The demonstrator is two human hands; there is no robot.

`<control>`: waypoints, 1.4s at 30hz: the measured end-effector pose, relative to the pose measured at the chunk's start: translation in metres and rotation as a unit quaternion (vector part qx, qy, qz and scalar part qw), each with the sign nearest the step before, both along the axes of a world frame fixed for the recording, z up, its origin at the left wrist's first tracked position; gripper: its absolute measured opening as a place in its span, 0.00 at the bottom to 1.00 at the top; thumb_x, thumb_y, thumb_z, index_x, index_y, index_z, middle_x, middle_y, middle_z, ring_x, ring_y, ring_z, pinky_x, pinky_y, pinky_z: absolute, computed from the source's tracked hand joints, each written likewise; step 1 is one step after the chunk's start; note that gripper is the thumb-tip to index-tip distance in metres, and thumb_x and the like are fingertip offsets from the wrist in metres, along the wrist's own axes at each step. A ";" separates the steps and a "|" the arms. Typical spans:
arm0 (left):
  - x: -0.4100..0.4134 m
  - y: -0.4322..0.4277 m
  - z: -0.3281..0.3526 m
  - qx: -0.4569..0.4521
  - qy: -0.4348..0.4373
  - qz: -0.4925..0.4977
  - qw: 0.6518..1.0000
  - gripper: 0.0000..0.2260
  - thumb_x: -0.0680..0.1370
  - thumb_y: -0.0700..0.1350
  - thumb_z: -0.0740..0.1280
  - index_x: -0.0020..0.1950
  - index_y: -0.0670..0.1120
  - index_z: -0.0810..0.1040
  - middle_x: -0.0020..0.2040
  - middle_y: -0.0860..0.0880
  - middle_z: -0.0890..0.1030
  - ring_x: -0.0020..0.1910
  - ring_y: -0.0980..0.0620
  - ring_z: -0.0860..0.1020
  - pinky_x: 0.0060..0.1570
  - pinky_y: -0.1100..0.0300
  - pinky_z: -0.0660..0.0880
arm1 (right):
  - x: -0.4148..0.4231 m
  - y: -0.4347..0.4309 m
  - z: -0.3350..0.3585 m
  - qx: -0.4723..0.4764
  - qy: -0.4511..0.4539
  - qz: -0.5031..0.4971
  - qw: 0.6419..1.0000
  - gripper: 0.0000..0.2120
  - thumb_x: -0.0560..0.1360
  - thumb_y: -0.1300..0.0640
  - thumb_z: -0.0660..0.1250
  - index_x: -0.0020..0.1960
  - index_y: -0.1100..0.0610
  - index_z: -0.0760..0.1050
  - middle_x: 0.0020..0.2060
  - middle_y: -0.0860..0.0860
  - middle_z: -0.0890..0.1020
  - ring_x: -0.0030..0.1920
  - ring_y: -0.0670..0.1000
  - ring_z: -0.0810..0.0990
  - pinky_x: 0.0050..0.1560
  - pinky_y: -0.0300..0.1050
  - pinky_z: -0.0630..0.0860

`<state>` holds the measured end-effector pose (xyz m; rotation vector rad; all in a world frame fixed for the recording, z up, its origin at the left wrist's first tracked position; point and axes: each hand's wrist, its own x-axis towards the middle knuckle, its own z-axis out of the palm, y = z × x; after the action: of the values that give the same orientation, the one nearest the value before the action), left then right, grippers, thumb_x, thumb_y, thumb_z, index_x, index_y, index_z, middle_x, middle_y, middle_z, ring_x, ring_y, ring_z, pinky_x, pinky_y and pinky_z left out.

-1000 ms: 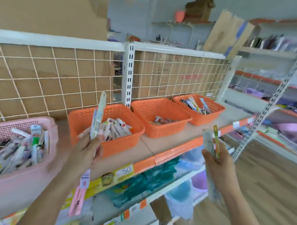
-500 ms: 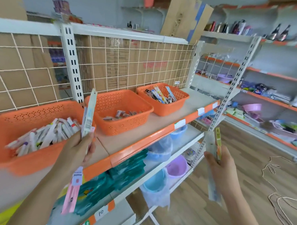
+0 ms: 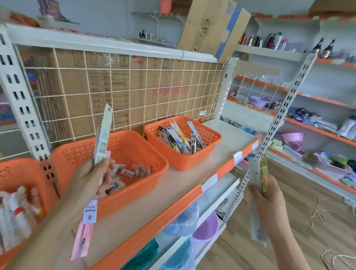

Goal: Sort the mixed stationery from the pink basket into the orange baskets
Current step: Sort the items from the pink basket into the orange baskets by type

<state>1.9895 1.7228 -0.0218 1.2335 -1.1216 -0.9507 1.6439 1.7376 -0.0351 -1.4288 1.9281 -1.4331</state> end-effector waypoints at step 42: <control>-0.192 -0.271 -0.004 0.172 -0.219 0.087 0.956 0.36 0.79 0.35 0.59 0.77 0.51 0.40 0.77 0.50 0.49 0.57 0.54 0.73 0.50 0.65 0.73 | 0.018 -0.367 -0.011 0.090 0.130 0.377 0.913 0.30 0.74 0.63 0.64 0.73 0.52 0.59 0.64 0.54 0.74 0.55 0.55 0.77 0.47 0.43 0.72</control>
<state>1.7977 1.4523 -0.0259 1.8632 -1.1910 -0.7754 1.6619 1.3703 -0.0457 -2.0277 1.3186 -0.7129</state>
